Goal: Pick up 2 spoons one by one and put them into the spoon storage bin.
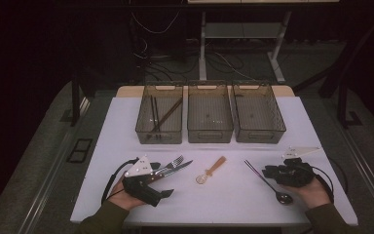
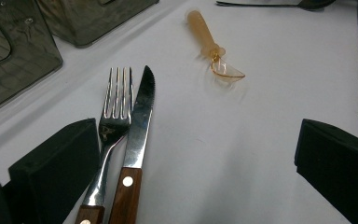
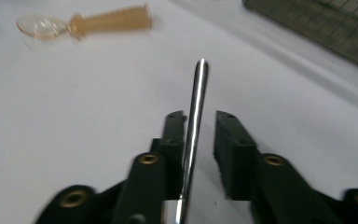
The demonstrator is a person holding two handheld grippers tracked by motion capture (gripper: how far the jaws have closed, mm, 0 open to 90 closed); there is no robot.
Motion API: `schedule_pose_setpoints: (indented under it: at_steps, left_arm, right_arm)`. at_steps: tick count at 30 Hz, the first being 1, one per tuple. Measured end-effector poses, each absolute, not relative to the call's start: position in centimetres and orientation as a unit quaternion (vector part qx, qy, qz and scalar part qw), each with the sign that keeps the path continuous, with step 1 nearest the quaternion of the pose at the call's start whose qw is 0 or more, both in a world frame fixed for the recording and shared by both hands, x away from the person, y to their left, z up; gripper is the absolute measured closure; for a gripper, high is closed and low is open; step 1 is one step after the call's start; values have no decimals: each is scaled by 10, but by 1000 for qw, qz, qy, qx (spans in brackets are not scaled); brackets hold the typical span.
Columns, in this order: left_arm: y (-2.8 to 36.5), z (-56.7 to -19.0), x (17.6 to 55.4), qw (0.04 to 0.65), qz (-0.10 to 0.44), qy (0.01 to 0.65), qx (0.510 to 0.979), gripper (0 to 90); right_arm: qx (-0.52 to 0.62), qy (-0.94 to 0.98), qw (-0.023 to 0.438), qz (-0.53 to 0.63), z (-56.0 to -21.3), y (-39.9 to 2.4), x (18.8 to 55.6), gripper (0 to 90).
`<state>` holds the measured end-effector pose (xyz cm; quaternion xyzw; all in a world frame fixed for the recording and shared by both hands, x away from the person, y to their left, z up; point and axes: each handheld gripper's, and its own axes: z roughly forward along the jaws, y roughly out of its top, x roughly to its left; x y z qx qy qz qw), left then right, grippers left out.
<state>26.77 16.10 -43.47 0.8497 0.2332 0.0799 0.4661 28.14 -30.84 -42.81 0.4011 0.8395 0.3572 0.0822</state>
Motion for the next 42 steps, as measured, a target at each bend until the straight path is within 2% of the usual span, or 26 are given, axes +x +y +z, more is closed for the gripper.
schedule_pose_setpoints:
  at_steps: [5, 42]
  left_arm:
    - [161, -435, 268, 466, 79, 233, 850, 0]
    - [159, -436, 268, 466, 76, 229, 851, 0]
  right_arm:
    - [400, 847, 80, 342, -434, -306, 287, 897]
    - [362, 874, 58, 320, -442, -284, 287, 900]
